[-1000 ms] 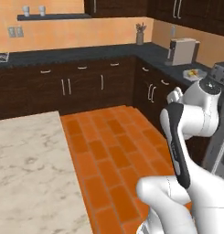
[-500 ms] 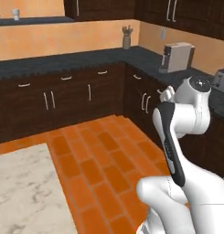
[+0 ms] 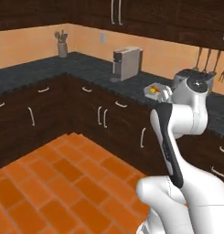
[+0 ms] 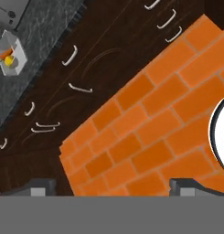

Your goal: Take the meat container that has the shrimp and place it on the second highest rack of the freezer. Then take the vegetable container that has the lemon and carrot and place it on the highest rack of the freezer.

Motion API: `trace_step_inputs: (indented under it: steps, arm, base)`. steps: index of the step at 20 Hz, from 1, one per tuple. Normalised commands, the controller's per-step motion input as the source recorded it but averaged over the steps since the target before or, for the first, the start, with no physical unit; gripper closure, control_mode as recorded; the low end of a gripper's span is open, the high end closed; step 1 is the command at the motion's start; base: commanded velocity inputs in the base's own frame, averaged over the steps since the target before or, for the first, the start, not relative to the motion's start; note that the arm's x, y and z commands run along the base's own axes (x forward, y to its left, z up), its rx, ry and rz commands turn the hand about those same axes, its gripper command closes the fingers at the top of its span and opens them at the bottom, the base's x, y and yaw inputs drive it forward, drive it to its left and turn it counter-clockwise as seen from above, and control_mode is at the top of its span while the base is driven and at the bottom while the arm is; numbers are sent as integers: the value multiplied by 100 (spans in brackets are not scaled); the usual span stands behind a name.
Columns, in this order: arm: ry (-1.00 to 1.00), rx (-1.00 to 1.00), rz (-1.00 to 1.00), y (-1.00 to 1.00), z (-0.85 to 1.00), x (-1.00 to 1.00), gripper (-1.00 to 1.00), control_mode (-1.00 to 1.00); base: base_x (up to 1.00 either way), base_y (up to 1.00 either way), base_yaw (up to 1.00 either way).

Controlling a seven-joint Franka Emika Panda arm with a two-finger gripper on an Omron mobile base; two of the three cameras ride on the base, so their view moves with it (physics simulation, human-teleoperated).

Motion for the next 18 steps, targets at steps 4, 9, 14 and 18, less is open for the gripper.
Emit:
trace_step_inputs:
  steps: [4,9,14,18]
  arm:
    - [0,0,0,0,0,0,-100,100]
    - [0,0,0,0,0,0,-100,100]
    - [0,0,0,0,0,0,-100,100]
    - [0,0,0,0,0,0,-100,100]
  base:
    - [100,0,-61]
    - [100,11,-53]
    - [70,45,-41]
    - [39,44,-31]
